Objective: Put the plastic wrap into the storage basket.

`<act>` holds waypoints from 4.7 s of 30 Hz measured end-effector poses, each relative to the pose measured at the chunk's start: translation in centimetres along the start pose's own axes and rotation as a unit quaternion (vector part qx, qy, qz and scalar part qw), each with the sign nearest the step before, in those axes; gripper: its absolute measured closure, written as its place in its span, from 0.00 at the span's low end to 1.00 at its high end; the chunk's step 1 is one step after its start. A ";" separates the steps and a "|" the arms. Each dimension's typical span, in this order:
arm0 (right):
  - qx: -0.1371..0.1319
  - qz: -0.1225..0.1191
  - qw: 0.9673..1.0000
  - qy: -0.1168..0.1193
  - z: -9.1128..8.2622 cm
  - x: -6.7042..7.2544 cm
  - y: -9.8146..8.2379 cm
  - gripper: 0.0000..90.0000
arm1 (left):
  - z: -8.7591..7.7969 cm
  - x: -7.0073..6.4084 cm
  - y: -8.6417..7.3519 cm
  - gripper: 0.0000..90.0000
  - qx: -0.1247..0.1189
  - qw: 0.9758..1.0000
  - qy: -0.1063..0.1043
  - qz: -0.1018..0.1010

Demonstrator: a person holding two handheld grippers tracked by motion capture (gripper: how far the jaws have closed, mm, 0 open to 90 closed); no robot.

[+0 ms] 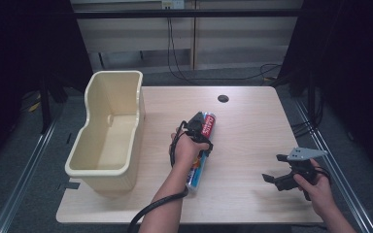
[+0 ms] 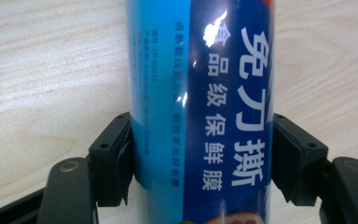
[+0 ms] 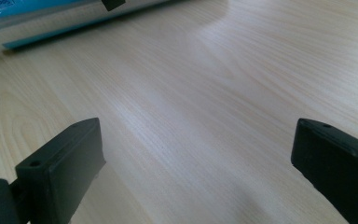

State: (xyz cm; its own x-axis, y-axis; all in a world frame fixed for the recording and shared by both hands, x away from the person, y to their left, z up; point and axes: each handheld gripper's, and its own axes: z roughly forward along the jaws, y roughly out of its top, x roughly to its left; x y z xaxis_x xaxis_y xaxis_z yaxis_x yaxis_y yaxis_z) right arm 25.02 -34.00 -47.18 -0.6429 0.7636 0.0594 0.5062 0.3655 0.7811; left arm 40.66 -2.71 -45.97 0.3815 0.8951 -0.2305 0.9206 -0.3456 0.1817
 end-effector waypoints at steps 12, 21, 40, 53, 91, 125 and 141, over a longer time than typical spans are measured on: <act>-0.001 0.000 1.000 -0.003 -0.1 0.0 0.0 0.02 | 1.4 -0.5 0.7 0.29 -0.006 1.000 0.013 0.019; -0.004 0.001 1.000 -0.001 -0.2 -0.3 0.0 0.02 | 0.9 -0.5 0.4 0.36 0.024 1.000 -0.001 -0.002; -0.009 0.004 1.000 -0.001 -0.2 -0.1 0.1 0.02 | -4.2 0.5 0.2 0.36 0.013 1.000 -0.009 -0.004; -0.009 0.003 1.000 -0.001 -0.1 0.0 0.1 0.02 | -7.6 1.2 0.3 0.36 0.016 1.000 -0.003 -0.003; -0.009 0.000 1.000 -0.004 0.0 0.1 0.3 0.02 | -15.7 2.7 0.2 0.36 0.010 0.999 -0.014 -0.028; -0.008 0.004 1.000 0.002 0.1 0.1 0.3 0.02 | -21.2 4.2 0.2 0.36 0.004 0.999 -0.008 -0.049; -0.005 0.002 1.000 0.003 0.2 0.3 0.3 0.02 | -23.4 5.4 -0.5 0.36 -0.005 0.998 0.000 -0.066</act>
State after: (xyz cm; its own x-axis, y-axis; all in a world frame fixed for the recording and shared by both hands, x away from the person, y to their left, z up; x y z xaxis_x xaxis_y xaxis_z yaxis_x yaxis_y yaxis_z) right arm 25.11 -33.58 -47.03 -0.6442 0.7619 0.0673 0.5037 0.3565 0.7869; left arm 40.30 8.88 -24.94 0.2562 0.9327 -0.2539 0.9622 -0.2209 0.1593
